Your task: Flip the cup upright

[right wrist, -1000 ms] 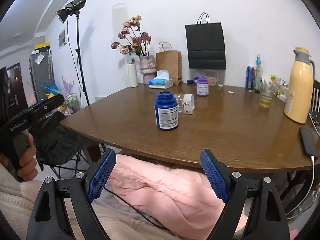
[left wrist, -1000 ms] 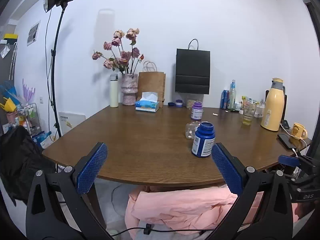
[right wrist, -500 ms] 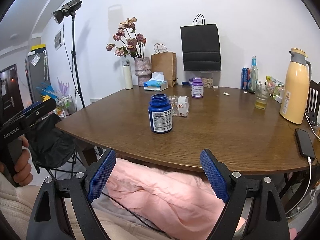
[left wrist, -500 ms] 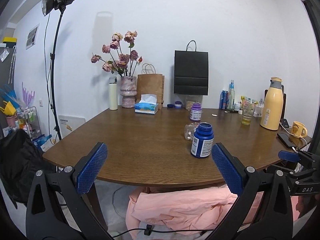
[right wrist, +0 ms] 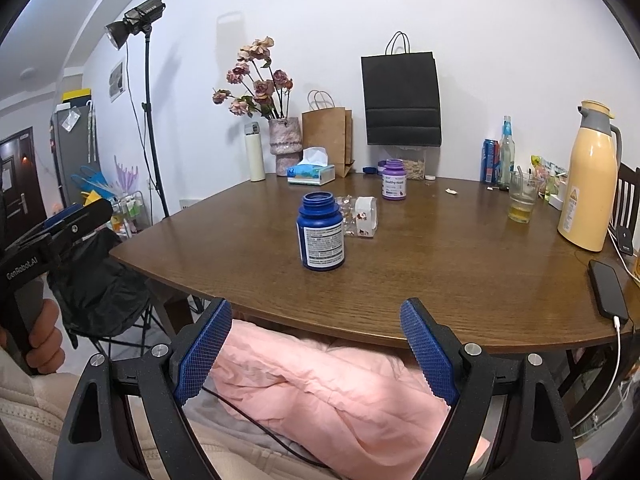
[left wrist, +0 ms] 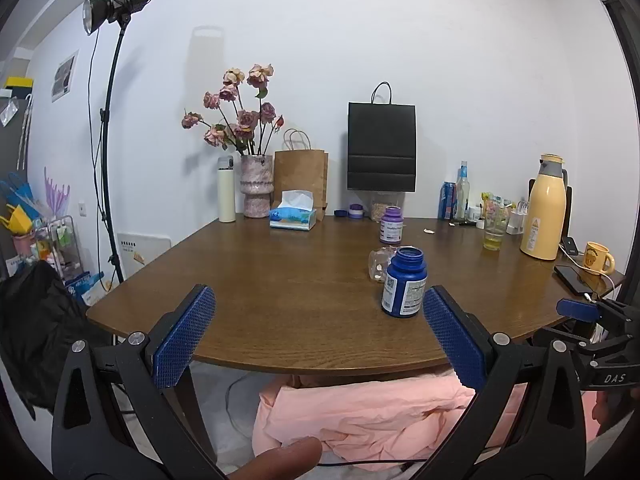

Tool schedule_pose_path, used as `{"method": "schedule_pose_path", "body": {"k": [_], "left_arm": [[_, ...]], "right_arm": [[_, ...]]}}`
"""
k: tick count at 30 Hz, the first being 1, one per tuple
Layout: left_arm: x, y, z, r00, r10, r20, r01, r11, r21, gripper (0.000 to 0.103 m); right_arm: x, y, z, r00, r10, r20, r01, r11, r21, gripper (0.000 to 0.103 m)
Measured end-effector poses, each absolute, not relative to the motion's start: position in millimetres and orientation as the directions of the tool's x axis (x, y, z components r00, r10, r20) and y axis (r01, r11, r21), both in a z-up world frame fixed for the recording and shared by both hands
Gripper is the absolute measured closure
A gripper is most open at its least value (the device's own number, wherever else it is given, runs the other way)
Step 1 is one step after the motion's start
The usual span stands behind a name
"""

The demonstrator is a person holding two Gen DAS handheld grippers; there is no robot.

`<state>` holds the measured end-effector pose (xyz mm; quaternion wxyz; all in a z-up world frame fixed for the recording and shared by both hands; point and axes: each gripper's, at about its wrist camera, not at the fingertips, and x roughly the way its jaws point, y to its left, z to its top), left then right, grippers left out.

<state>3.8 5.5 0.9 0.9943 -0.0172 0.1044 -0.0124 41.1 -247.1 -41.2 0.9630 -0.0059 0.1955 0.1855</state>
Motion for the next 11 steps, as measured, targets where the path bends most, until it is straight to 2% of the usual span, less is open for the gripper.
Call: {"method": "schedule_pose_path", "body": {"k": [11], "left_arm": [[6.5,7.6,2.2,0.976,-0.047,-0.210,0.041,0.999,-0.035,0.000]], "right_arm": [[42.3,-245.2,-42.5,0.852,0.355,-0.385,-0.360,0.931,0.063,0.013]]}}
